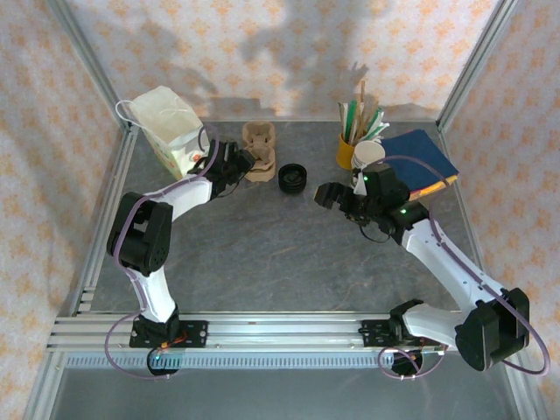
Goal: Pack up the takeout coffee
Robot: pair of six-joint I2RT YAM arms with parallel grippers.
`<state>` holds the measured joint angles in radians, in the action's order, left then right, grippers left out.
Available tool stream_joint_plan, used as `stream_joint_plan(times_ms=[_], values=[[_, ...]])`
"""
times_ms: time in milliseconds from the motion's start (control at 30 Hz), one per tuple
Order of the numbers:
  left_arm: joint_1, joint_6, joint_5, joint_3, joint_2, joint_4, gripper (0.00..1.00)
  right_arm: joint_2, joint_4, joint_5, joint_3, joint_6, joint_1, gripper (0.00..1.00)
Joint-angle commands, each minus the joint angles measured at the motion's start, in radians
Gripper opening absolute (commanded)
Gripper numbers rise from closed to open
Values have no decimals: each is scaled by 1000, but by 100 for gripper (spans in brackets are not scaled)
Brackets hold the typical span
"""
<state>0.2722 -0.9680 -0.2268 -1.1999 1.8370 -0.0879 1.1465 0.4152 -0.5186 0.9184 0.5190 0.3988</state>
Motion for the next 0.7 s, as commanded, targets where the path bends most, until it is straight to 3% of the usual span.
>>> stream_joint_plan(times_ms=[0,367,667], values=[[-12,13,20,-19,-42,-34,36,0,16,31,8,-17,7,100],[-13,8,-9,-24,-60,-84,20,-1,26,27,8,-8,7,100],[-14,-10,-21,-32,-63,-114,15,-4,33,32,22,-6,6,100]])
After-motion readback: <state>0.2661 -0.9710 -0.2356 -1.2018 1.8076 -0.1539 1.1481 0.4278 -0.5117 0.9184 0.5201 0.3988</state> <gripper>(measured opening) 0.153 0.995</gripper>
